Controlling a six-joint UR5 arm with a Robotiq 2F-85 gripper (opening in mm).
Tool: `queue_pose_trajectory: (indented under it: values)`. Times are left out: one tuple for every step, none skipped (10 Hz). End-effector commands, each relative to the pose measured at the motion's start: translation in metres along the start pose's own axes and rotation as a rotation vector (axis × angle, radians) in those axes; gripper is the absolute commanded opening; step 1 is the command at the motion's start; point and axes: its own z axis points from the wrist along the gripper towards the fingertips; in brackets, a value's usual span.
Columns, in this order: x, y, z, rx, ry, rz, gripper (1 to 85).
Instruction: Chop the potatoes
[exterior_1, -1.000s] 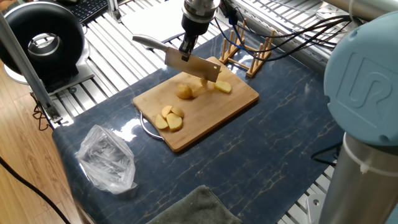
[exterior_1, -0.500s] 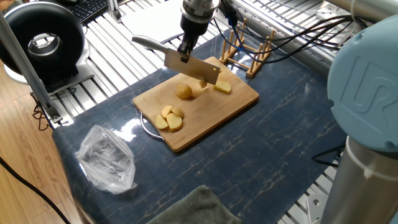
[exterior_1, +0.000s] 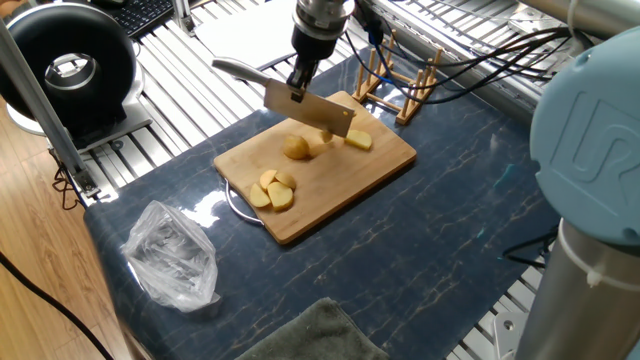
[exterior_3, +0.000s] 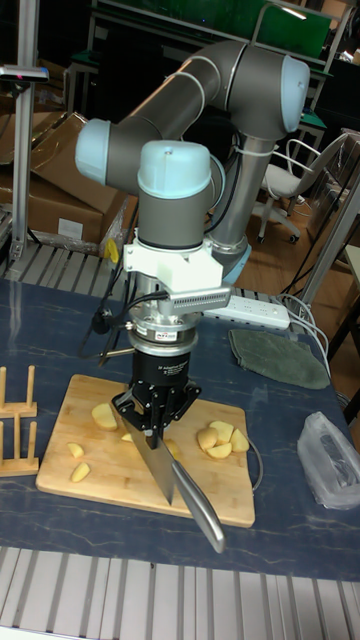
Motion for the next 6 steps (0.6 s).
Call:
queue_pose_trajectory:
  values:
    - [0.0003, -0.0047, -0.0011, -0.011, -0.018, -0.016, 1.0]
    - [0.0008, -0.0054, -0.0015, -0.016, -0.021, -0.021, 1.0]
    - [0.0015, -0.0066, -0.0012, -0.017, -0.021, -0.027, 1.0]
    - [0.0017, -0.0077, -0.0008, -0.021, -0.023, -0.034, 1.0]
    - [0.0016, -0.0087, -0.0013, -0.025, -0.026, -0.039, 1.0]
    - [0.0025, -0.0107, -0.0020, -0.024, -0.024, -0.049, 1.0]
